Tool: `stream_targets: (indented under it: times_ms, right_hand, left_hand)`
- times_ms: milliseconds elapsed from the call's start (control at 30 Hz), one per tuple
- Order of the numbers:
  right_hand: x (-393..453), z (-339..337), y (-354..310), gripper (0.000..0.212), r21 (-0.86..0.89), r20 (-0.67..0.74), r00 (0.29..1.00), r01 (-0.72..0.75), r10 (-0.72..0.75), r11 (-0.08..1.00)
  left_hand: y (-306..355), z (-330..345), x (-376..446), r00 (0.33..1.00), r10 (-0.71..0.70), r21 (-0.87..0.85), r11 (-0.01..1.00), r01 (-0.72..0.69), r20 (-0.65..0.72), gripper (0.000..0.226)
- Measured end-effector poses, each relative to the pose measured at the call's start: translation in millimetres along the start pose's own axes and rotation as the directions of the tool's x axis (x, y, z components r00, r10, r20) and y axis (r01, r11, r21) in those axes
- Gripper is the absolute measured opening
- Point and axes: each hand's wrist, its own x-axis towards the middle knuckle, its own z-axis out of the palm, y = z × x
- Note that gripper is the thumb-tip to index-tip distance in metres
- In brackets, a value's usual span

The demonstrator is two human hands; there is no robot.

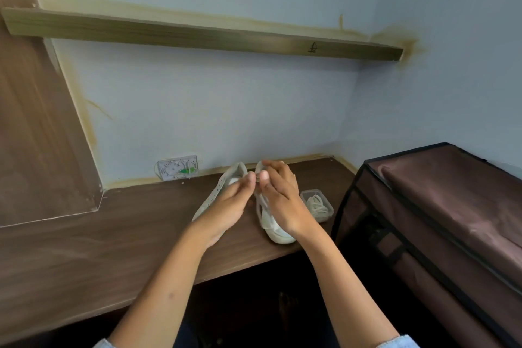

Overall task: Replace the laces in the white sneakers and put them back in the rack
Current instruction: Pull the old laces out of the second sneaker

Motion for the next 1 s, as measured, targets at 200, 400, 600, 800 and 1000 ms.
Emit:
stream_targets:
  times_ms: [200,400,600,800,1000]
  right_hand:
    - [14.3,17.1,10.4,0.027,-0.046,0.082,0.988,-0.125,0.129,0.991]
    - [29.5,36.2,44.4,0.025,0.073,0.12,0.978,-0.178,0.168,0.981]
    - [20.8,38.7,83.4,0.019,0.291,-0.005,0.906,-0.404,0.423,0.867]
    - [12.7,46.3,132.3,0.014,0.259,-0.058,0.838,-0.512,0.542,0.819]
    - [13.8,49.0,160.0,0.01,-0.149,-0.331,0.898,-0.354,0.291,0.923]
  left_hand:
    - [-36.0,-3.6,7.9,0.991,-0.08,-0.32,0.941,0.111,0.107,0.051]
    - [-65.0,-29.6,22.0,0.944,-0.328,-0.43,0.856,0.286,-0.025,0.031]
    - [-109.5,-109.2,63.0,0.828,-0.217,0.237,0.893,0.382,-0.517,0.036]
    - [-172.7,-176.2,110.0,0.747,-0.201,0.471,0.666,0.579,-0.634,0.053]
    - [-186.9,-156.4,105.1,0.782,-0.087,0.645,0.512,0.567,-0.618,0.064]
